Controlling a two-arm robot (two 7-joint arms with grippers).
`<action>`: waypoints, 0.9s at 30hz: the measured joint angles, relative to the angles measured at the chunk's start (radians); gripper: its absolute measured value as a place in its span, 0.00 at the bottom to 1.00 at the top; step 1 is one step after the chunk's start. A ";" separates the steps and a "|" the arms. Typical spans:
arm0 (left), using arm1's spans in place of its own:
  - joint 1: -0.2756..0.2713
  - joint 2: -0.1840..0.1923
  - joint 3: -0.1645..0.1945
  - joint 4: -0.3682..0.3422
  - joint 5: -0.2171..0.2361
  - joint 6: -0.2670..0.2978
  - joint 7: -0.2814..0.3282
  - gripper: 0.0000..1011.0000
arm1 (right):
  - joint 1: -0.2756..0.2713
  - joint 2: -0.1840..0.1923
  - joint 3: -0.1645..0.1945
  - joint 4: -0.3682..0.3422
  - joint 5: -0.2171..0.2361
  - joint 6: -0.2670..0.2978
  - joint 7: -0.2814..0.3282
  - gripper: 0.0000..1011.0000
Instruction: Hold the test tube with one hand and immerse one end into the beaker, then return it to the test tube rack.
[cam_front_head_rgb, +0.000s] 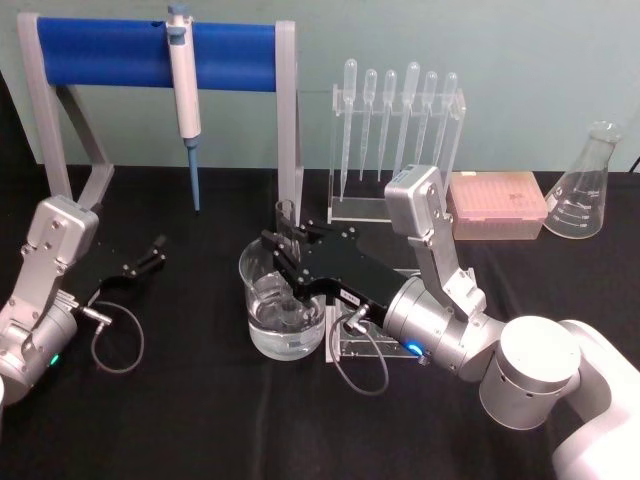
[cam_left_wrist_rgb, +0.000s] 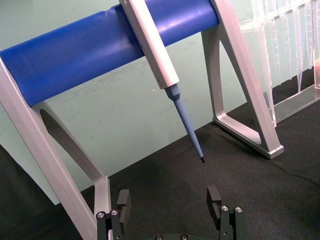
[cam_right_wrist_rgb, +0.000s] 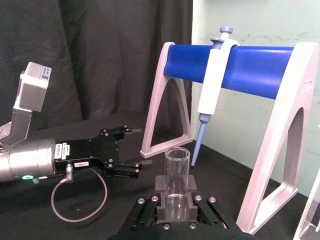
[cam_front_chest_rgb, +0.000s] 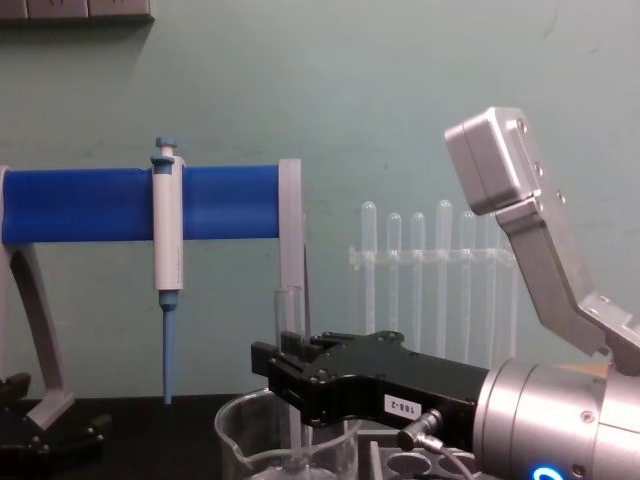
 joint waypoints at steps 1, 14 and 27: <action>0.000 0.000 0.000 0.000 0.000 0.000 0.000 0.99 | 0.000 0.000 0.000 0.000 0.000 0.000 0.000 0.22; 0.000 0.000 0.000 0.000 0.000 0.000 0.000 0.99 | 0.000 0.000 0.000 0.000 0.000 0.000 0.000 0.22; 0.000 0.000 0.000 0.000 0.000 0.000 0.000 0.99 | 0.000 0.000 0.000 0.000 0.000 0.000 0.000 0.22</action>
